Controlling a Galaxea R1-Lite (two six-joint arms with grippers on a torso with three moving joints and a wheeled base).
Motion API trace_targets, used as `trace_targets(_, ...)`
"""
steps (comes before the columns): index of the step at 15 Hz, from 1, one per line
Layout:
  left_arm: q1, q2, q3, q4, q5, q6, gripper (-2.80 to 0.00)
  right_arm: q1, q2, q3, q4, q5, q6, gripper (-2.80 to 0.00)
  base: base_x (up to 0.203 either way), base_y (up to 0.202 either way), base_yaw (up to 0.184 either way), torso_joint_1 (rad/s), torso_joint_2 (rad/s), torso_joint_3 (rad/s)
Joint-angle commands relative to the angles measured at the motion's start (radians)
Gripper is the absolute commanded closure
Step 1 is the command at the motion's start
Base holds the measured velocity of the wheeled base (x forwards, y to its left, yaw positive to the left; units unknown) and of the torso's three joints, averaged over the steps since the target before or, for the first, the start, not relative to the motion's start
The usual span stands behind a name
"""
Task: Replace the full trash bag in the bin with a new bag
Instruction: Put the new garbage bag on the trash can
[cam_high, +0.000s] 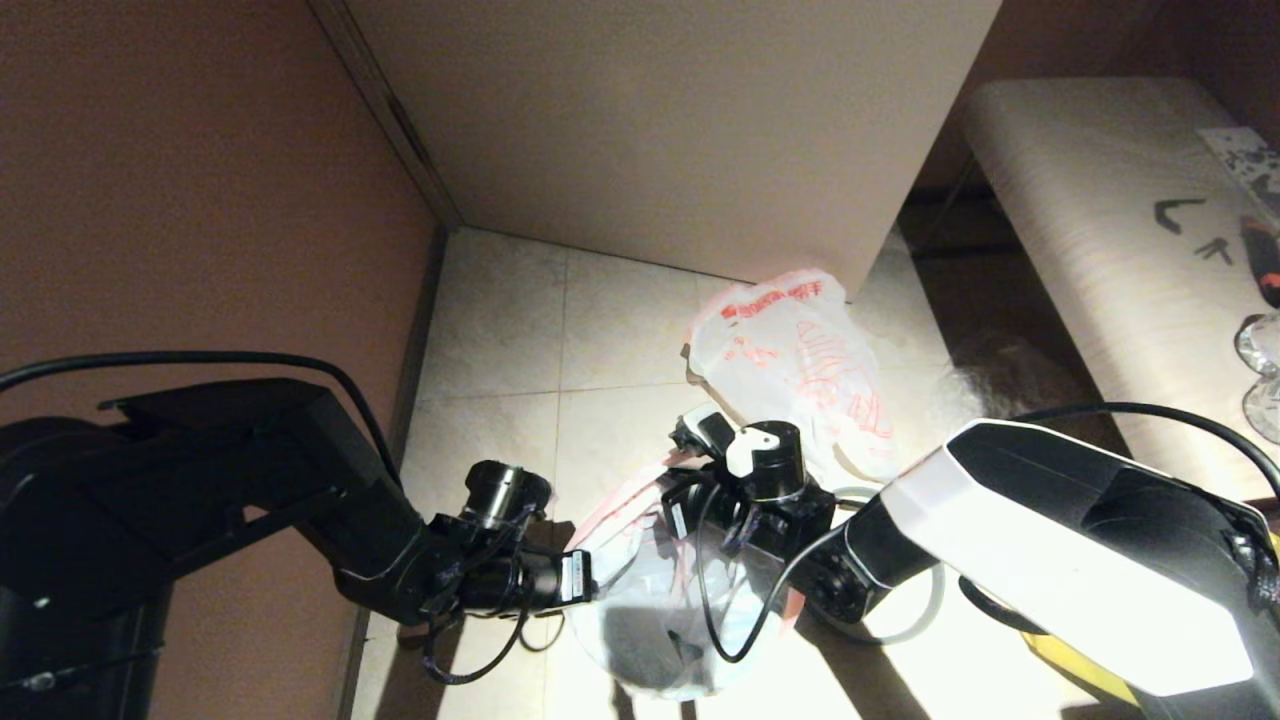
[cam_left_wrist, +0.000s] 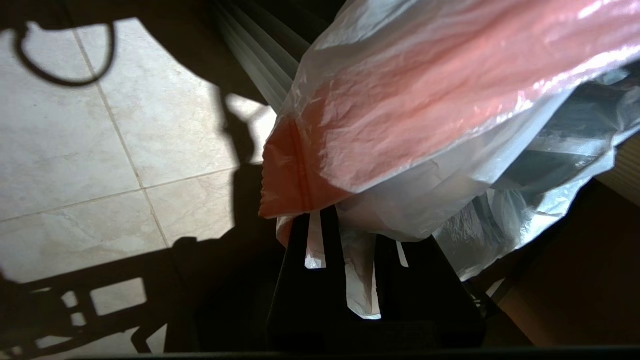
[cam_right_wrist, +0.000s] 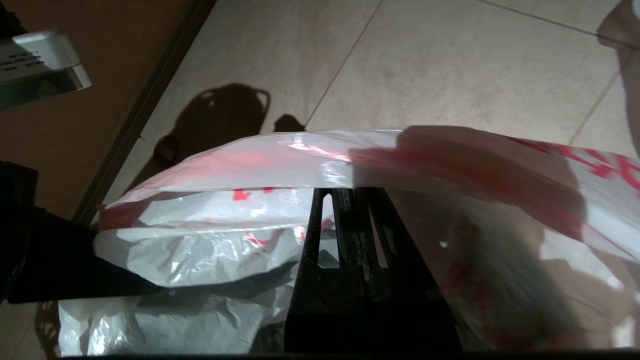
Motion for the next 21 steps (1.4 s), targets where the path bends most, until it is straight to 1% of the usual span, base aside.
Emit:
trace_targets(1,-0.004,-0.004,0.002,-0.003,-0.004,-0.003,0.00,0.015,0.031,-0.031,0.002,0.001,-0.001,0.00,0.000,0.000,0.000,0.000,0.00,0.000)
trace_targets(4,-0.022,-0.011,0.016,-0.007,-0.009,-0.002,0.00,0.018,0.075,-0.152,0.048,0.002,-0.002,0.00,0.000,0.000,0.000,0.000,0.00,0.000)
trace_targets(7,-0.027,-0.009,0.016,-0.012,-0.009,0.000,0.00,0.007,0.144,-0.330,0.136,0.004,-0.003,0.00,0.000,0.000,0.000,0.000,0.00,0.000)
trace_targets(10,-0.028,-0.007,0.016,-0.013,-0.006,0.001,0.00,-0.018,0.242,-0.490,0.242,0.006,-0.005,0.00,0.000,0.000,0.000,0.000,0.00,0.000)
trace_targets(12,-0.028,-0.009,0.019,-0.013,-0.006,0.002,0.00,-0.044,0.283,-0.550,0.301,0.008,-0.020,0.00,0.000,0.000,0.000,0.000,0.00,0.000)
trace_targets(15,-0.028,0.001,0.039,-0.054,-0.004,0.029,0.00,-0.091,0.287,-0.571,0.340,0.019,-0.080,0.00,0.000,0.000,0.000,0.000,0.00,0.000)
trace_targets(18,-0.027,0.008,0.038,-0.059,-0.001,0.031,0.00,-0.095,0.237,-0.548,0.338,0.018,-0.086,0.00,0.000,0.000,0.000,0.000,0.00,0.000)
trace_targets(19,-0.026,0.006,0.038,-0.059,-0.001,0.031,0.00,-0.091,0.202,-0.523,0.337,0.018,-0.086,0.00,0.000,0.000,0.000,0.000,0.00,0.000)
trace_targets(21,-0.025,0.008,0.038,-0.064,0.000,0.030,0.00,-0.071,0.120,-0.431,0.332,0.017,-0.085,0.00,0.000,0.000,0.000,0.000,0.00,0.000)
